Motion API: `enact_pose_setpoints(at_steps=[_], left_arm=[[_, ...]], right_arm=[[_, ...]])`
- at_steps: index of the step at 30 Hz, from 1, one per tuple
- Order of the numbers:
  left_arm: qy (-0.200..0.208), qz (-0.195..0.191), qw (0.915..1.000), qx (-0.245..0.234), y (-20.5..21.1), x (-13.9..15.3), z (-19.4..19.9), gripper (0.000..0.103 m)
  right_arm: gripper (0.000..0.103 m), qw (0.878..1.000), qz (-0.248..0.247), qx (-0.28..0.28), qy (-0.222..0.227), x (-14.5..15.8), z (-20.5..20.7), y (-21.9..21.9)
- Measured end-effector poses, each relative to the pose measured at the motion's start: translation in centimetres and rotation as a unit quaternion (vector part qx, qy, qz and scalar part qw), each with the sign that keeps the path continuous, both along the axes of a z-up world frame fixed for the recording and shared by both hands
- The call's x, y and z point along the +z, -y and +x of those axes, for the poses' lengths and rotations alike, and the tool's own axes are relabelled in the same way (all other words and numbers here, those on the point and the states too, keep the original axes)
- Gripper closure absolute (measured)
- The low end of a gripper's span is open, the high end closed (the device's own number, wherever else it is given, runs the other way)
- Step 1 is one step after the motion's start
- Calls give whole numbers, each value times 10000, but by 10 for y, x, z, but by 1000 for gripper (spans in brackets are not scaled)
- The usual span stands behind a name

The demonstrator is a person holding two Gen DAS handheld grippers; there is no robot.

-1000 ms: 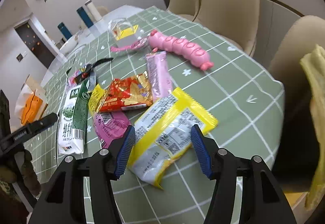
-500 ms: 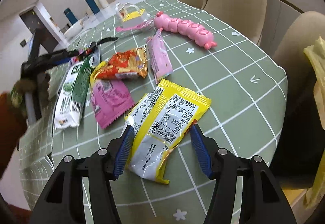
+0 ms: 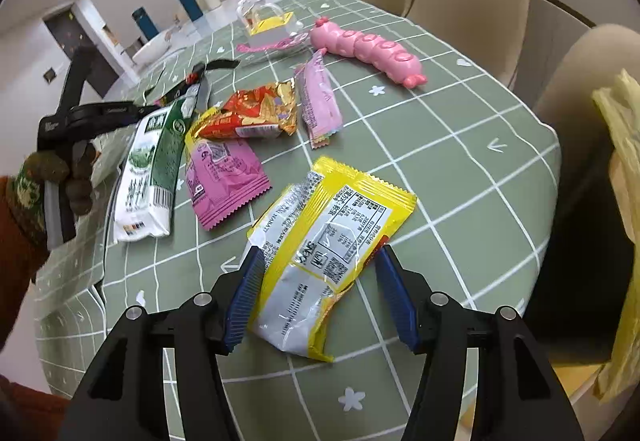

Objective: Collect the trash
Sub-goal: 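Grasp the pink candy wrapper with the left tool while the right grasps the yellow wrapper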

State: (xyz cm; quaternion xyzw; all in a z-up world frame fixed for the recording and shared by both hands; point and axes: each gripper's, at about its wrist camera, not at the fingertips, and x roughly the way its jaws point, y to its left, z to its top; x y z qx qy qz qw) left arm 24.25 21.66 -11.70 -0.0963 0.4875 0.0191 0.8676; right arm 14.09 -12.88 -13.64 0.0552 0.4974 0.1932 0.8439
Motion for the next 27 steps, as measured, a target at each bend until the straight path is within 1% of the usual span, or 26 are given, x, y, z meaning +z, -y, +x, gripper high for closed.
enact_pose_setpoints(at_steps=[2, 4, 7, 11, 12, 14, 16, 17, 19, 21, 22, 23, 26, 27], left_arm=[[114, -192, 9996, 151, -3, 11, -13, 90], [296, -361, 9987, 211, -3, 27, -28, 90], [565, -493, 9971, 93, 6, 49, -51, 90], [728, -845, 9938, -39, 17, 66, -75, 90], [715, -939, 9930, -74, 20, 67, -81, 90], [629, -939, 9934, -179, 30, 65, -89, 90], [507, -730, 9956, -296, 43, 60, -99, 90], [464, -689, 9960, -332, 48, 57, -102, 90], [337, -745, 9957, -439, 57, 50, -109, 90], [254, -772, 9951, -567, 68, 46, -117, 90], [239, -761, 9949, -621, 72, 45, -119, 90], [221, -767, 9946, -664, 75, 43, -120, 90], [128, -862, 9933, -753, 85, 39, -121, 90], [102, -859, 9930, -802, 89, 37, -121, 90]], right_arm=[[48, 9998, 17, 8, 175, 6, -6, 3], [48, 9993, -84, -49, 360, 13, -11, 6], [48, 9983, -219, -173, 517, 18, -14, 9], [48, 9978, -19, -429, 510, 21, -9, 11], [48, 9977, 59, -479, 484, 22, -7, 9], [48, 9981, 84, -451, 419, 20, -3, 3], [48, 9987, -85, -392, 312, 14, 1, -8], [48, 9988, -213, -380, 231, 9, 4, -13], [48, 9985, -367, -384, 142, 2, 5, -18], [49, 9982, -464, -345, 144, -1, 4, -19], [57, 9981, -525, -296, 155, -2, 3, -19], [60, 9983, -528, -208, 148, -2, 2, -18], [66, 9988, -448, -102, 141, -1, -2, -12], [70, 9989, -442, -86, 147, 0, -4, -10]])
